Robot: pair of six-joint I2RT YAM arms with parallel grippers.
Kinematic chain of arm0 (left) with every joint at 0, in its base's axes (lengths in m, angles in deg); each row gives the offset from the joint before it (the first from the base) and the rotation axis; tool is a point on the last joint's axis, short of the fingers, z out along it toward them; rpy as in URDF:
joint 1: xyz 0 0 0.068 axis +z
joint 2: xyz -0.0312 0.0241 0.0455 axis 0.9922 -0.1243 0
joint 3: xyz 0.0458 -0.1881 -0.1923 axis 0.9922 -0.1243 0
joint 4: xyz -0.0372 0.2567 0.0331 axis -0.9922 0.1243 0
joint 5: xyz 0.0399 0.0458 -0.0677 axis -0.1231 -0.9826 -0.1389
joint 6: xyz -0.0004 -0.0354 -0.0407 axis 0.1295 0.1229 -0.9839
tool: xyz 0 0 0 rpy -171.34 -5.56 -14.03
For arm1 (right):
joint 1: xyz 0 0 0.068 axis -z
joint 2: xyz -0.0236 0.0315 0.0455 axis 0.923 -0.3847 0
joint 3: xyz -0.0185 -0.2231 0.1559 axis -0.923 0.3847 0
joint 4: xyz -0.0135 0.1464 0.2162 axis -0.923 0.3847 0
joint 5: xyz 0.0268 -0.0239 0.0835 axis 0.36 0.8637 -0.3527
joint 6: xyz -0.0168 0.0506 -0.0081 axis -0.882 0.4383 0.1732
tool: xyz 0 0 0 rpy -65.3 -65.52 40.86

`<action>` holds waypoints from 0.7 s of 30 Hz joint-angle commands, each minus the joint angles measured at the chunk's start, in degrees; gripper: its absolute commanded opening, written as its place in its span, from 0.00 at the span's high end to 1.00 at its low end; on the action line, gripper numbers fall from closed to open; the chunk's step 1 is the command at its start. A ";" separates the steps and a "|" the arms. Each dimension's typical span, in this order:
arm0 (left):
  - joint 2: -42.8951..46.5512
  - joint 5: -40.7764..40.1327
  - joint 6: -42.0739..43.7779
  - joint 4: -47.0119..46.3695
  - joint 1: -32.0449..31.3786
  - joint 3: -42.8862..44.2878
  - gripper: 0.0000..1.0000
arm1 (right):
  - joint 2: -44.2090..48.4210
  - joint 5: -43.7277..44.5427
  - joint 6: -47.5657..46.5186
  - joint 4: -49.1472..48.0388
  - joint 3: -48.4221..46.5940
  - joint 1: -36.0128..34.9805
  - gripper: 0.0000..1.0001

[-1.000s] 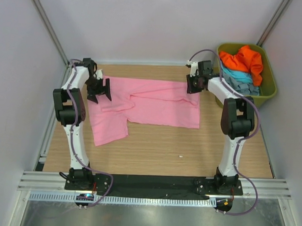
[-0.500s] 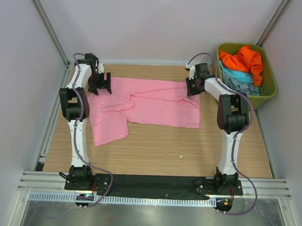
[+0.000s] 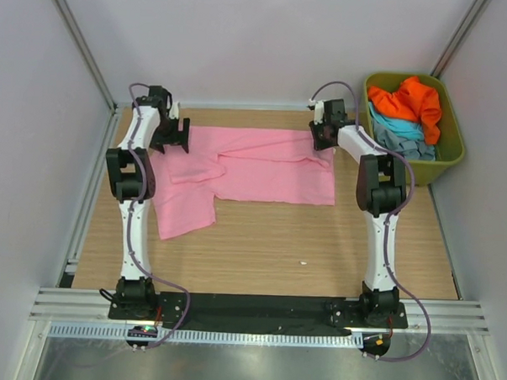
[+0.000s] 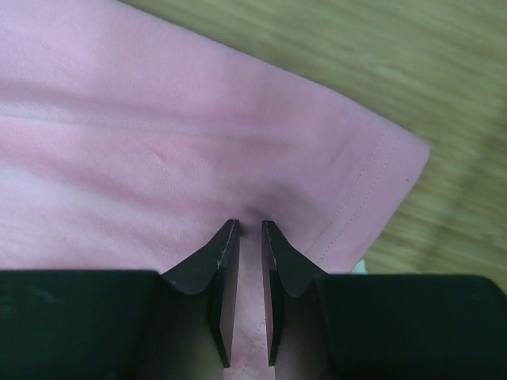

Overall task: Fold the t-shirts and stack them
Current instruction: Fold the tshirt

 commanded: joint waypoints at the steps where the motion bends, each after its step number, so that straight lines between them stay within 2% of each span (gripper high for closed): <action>1: -2.71 -2.50 1.69 -3.12 -0.50 1.25 0.09 | -3.86 3.11 -1.74 -0.58 -3.76 0.84 0.76; 6: -2.98 -5.30 1.87 -3.48 -1.21 3.35 0.07 | -4.40 3.90 -2.45 -0.24 -6.05 1.02 0.76; 10: 4.64 -10.22 1.17 -3.12 -1.21 1.70 0.03 | 3.67 3.72 -2.62 -0.05 -2.90 1.19 0.74; 11: 9.80 -10.75 0.29 -3.21 -1.30 0.56 0.00 | 5.87 3.64 -2.62 -1.01 -0.02 1.28 0.71; 12: 13.16 -10.93 -0.24 -3.91 -1.21 -1.28 0.00 | 8.07 3.64 -2.71 -1.72 1.66 1.19 0.65; 14: 20.88 -11.37 -1.55 -3.92 -1.21 -5.77 0.00 | 15.01 3.37 -2.71 -3.39 6.39 1.37 0.59; 15: 23.02 -11.55 -3.91 -3.13 -1.21 -7.00 0.00 | 17.38 3.11 -2.36 -3.66 7.99 1.37 0.51; 16: 25.04 -11.20 -4.98 -2.69 -1.21 -10.40 0.01 | 20.80 2.93 -1.05 -3.23 10.36 1.37 0.48; 17: 29.41 -10.59 -6.21 -2.34 -1.21 -12.53 0.00 | 22.40 2.41 -0.08 -2.44 11.25 1.37 0.45; 21: 36.12 -7.77 -11.30 0.99 -0.77 -21.58 0.01 | 25.40 -1.45 4.66 7.30 12.67 2.07 0.44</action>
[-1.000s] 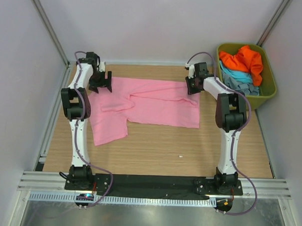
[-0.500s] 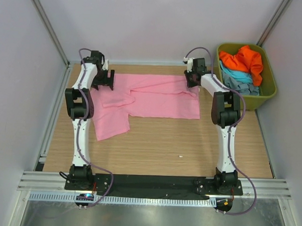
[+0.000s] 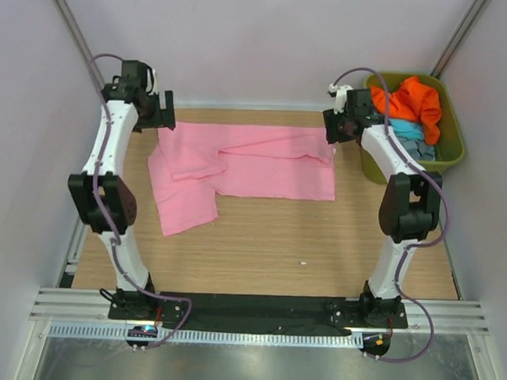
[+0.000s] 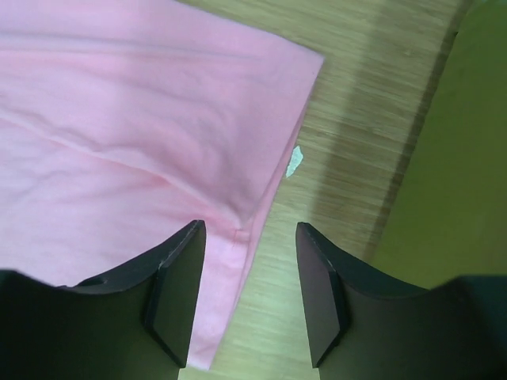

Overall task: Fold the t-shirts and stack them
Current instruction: Fold the tshirt

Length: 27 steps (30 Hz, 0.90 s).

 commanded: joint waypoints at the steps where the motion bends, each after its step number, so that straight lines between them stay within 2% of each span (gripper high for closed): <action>1: 6.03 4.15 -6.44 2.86 0.78 -6.33 0.01 | 4.73 -5.14 5.17 9.49 0.67 0.76 0.45; 4: 10.25 12.33 -10.73 4.10 2.62 -16.44 0.05 | 5.43 -8.94 7.81 16.01 2.85 2.34 0.48; 5: 11.48 16.35 -11.45 4.01 3.67 -22.03 0.09 | 6.21 -11.30 9.12 17.08 3.82 3.21 0.49; 7: 14.73 19.02 -13.03 4.01 4.82 -26.81 0.14 | 6.83 -12.90 10.18 19.97 6.45 3.92 0.50; 12: 19.74 22.64 -16.02 2.61 6.84 -39.81 0.16 | 9.73 -17.29 16.33 22.01 14.28 6.73 0.53; 18: 22.39 20.79 -16.91 2.08 8.33 -45.45 0.19 | 12.28 -19.14 18.80 20.88 23.59 7.00 0.54; 27: 21.77 20.53 -17.08 1.20 14.66 -51.26 0.20 | 10.79 -18.27 19.07 16.22 24.23 6.91 0.55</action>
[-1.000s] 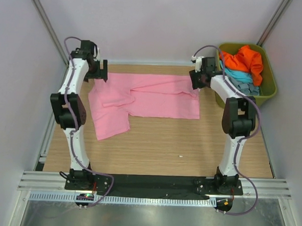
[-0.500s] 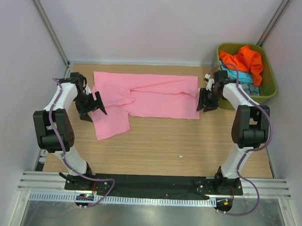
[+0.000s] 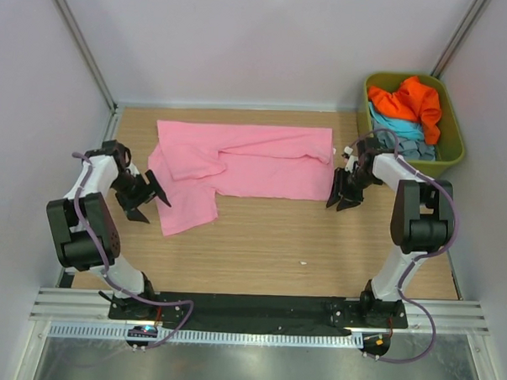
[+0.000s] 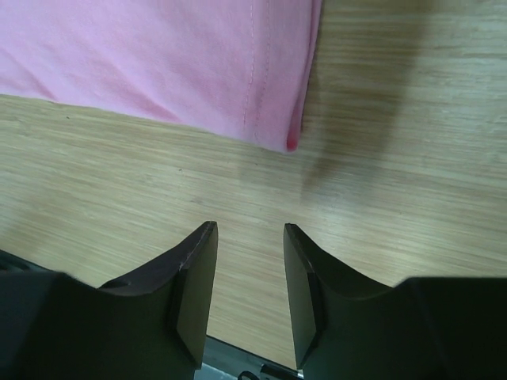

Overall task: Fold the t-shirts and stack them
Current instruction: Fold the tshirt

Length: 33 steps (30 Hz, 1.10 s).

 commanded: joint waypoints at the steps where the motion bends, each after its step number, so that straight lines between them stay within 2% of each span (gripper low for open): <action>1: 0.29 0.70 -0.28 -1.45 2.25 -0.95 0.20 | 1.77 0.55 0.82 -3.13 -1.65 -0.06 0.55; 9: -1.73 0.44 -0.27 -3.29 3.31 -0.87 0.13 | 0.01 3.37 2.31 -7.51 -2.80 -0.06 0.55; 10: -2.26 0.35 -0.27 -3.73 3.40 -0.60 0.05 | -0.34 3.63 2.40 -7.70 -3.15 -0.06 0.56; 11: -2.61 0.35 -0.27 -3.91 3.31 -0.43 0.03 | -0.87 3.90 2.48 -8.05 -3.32 -0.06 0.56; 15: -4.46 1.58 0.78 -3.82 3.31 0.98 0.07 | -3.15 4.51 1.87 -8.32 -4.73 -0.06 0.56; 24: -5.51 0.35 0.43 -4.00 3.31 0.10 0.08 | -4.74 3.72 1.34 -8.14 -4.29 -0.06 0.60; 27: -5.60 0.35 0.26 -4.09 3.31 -0.34 0.08 | -5.00 3.20 0.99 -8.58 -4.12 -0.06 0.70; 30: -5.78 0.35 0.08 -4.52 3.31 -1.04 0.08 | -5.09 2.41 0.73 -9.02 -4.20 -0.06 0.88; 33: -6.30 0.70 -0.01 -4.79 3.31 -1.31 0.09 | -5.01 1.97 0.73 -9.46 -4.29 -0.06 0.97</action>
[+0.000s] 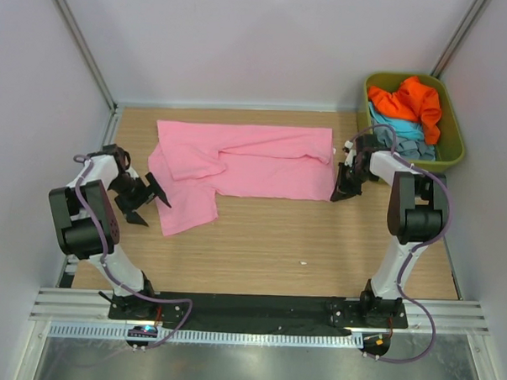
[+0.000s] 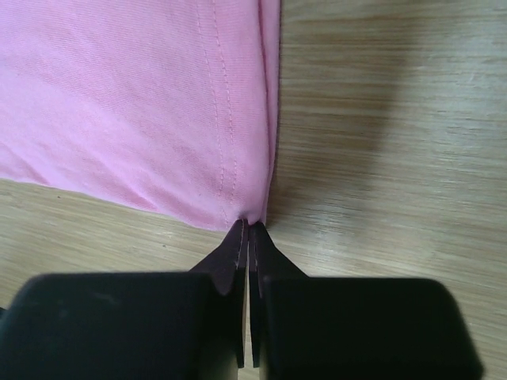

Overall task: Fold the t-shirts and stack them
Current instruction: Fold the tshirt

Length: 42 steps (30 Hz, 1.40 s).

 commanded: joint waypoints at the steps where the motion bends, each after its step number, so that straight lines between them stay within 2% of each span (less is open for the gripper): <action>1: -0.60 0.66 0.25 -1.16 0.36 -0.06 0.09 | 0.39 -1.16 -0.04 -1.48 -1.54 -0.17 0.98; 7: -0.86 -0.04 0.87 -0.98 0.27 -1.37 0.13 | 0.83 -1.16 0.05 -2.09 -1.45 -0.08 0.99; 11: -2.53 0.31 0.60 -1.77 -0.16 -1.99 0.21 | 1.01 -0.99 -0.12 -1.92 -1.71 -0.08 0.99; 18: -5.87 -0.05 0.69 -2.39 -2.98 0.64 0.28 | 2.15 -0.11 -0.39 -1.92 -1.19 -0.08 0.99; 25: -7.37 -1.36 1.48 -1.78 -3.51 2.05 0.33 | 3.29 0.16 -0.39 -1.92 -0.57 -0.08 0.99; 36: -5.17 -0.84 1.48 -0.63 -3.51 -3.74 0.40 | 1.80 0.16 -0.30 -1.83 -2.15 -0.08 0.99; 42: -6.75 -0.75 1.48 -1.51 -3.60 -2.35 0.42 | 1.62 0.33 -0.30 -1.74 -2.51 -0.08 0.99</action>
